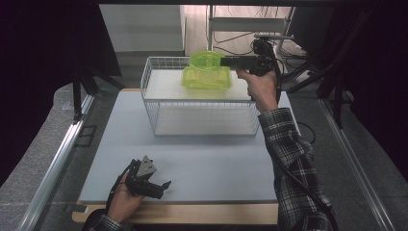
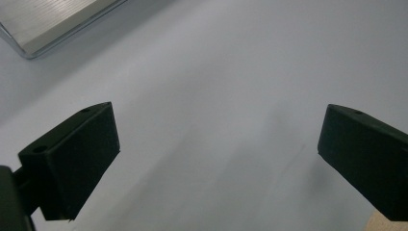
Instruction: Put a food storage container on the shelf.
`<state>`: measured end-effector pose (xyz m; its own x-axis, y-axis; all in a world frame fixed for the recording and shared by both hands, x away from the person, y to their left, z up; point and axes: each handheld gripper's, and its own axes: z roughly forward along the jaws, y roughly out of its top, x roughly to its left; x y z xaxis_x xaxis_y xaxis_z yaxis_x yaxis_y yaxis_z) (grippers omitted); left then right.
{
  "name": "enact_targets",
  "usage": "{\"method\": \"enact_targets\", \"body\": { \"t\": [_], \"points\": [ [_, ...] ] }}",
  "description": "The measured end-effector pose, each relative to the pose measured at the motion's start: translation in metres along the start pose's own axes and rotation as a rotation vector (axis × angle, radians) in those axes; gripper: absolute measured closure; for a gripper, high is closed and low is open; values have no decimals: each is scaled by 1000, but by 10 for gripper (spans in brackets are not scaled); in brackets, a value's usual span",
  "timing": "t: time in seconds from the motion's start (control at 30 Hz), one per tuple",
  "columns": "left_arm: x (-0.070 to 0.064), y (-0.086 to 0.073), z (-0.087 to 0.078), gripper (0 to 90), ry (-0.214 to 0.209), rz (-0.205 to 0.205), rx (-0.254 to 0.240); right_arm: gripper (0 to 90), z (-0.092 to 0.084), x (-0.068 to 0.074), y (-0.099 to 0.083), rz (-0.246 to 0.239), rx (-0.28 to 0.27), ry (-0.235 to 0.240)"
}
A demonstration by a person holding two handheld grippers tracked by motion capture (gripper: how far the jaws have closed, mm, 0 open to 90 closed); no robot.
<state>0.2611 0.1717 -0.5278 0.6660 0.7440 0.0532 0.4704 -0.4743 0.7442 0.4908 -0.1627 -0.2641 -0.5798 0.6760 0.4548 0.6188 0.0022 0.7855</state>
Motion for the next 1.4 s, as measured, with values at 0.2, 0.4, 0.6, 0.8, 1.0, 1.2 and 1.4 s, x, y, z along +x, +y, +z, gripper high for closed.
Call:
{"method": "enact_targets", "body": {
  "t": [0.2,0.4,0.6,0.8,1.0,1.2,1.4],
  "points": [
    [1,0,-1,6,-4,-8,-8,351,-7,1,-5,-27,0,12],
    [1,0,-1,6,-6,-8,-4,299,-12,4,-13,-64,18,13],
    [1,0,-1,6,-6,-5,-1,242,-14,5,-21,-89,31,1],
    [1,0,0,6,-7,-4,2,187,-16,4,-31,-115,41,-6],
    [0,0,1,6,-8,-4,4,138,-17,3,-41,-144,44,-7],
    [0,0,1,5,-10,-3,7,109,-17,2,-48,-166,56,-4],
    [0,0,1,5,-11,-4,6,79,-18,3,-58,-192,72,4]
  ]
}}
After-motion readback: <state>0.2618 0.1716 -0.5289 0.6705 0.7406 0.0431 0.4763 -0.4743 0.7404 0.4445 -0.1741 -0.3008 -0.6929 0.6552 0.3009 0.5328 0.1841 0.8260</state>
